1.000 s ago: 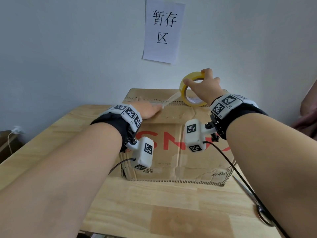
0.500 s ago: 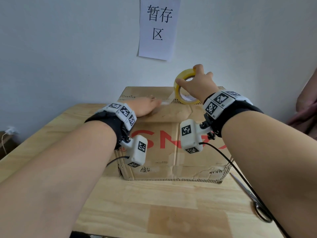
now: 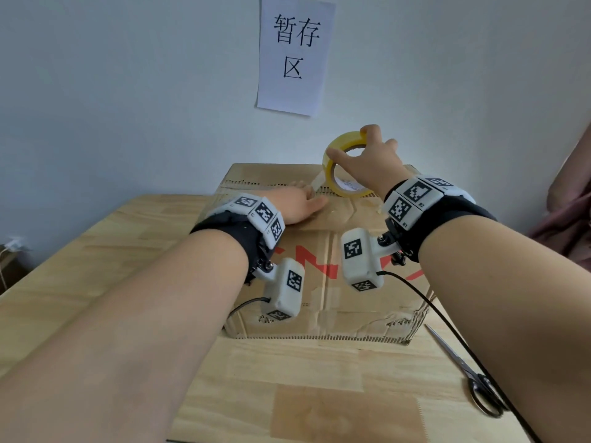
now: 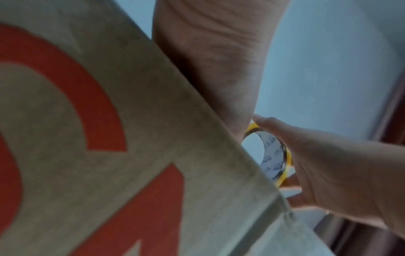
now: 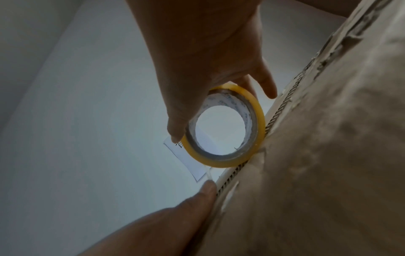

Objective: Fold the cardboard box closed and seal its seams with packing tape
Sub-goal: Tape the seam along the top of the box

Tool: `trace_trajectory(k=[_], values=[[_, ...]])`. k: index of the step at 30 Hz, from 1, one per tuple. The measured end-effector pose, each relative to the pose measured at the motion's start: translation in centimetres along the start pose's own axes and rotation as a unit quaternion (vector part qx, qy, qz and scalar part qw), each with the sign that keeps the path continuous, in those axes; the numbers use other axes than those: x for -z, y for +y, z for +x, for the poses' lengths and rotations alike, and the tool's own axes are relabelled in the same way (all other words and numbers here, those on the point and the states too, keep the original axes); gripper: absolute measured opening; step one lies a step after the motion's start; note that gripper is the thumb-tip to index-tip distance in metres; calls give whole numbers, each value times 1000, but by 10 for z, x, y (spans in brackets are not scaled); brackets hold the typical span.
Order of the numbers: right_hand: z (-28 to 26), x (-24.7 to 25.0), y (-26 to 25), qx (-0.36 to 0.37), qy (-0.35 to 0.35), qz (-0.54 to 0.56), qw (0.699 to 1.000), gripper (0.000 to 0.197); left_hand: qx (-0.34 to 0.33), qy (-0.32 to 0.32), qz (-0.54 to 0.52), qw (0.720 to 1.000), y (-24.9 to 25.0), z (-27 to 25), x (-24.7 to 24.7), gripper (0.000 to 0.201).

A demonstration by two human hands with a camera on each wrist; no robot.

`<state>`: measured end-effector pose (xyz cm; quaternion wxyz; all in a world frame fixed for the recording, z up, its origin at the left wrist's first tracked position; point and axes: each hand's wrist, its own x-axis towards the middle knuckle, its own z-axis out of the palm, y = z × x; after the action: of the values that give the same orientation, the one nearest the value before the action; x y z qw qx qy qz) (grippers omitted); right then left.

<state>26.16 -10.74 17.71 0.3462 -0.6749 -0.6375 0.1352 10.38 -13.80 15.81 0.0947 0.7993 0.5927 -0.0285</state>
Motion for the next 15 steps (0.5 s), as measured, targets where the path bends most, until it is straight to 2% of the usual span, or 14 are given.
trace_trajectory(k=[5,10,15], values=[[3,5,-5,8,29,42,999,78,11,-9,3,1000,-4,5,2,63],[2,-5,0,-89,33,193,977,91,11,-2,-10,1000,-5,4,0,60],[3,0,-7,-58,52,179,981,74,2,-1,-21,1000,-6,4,1,54]])
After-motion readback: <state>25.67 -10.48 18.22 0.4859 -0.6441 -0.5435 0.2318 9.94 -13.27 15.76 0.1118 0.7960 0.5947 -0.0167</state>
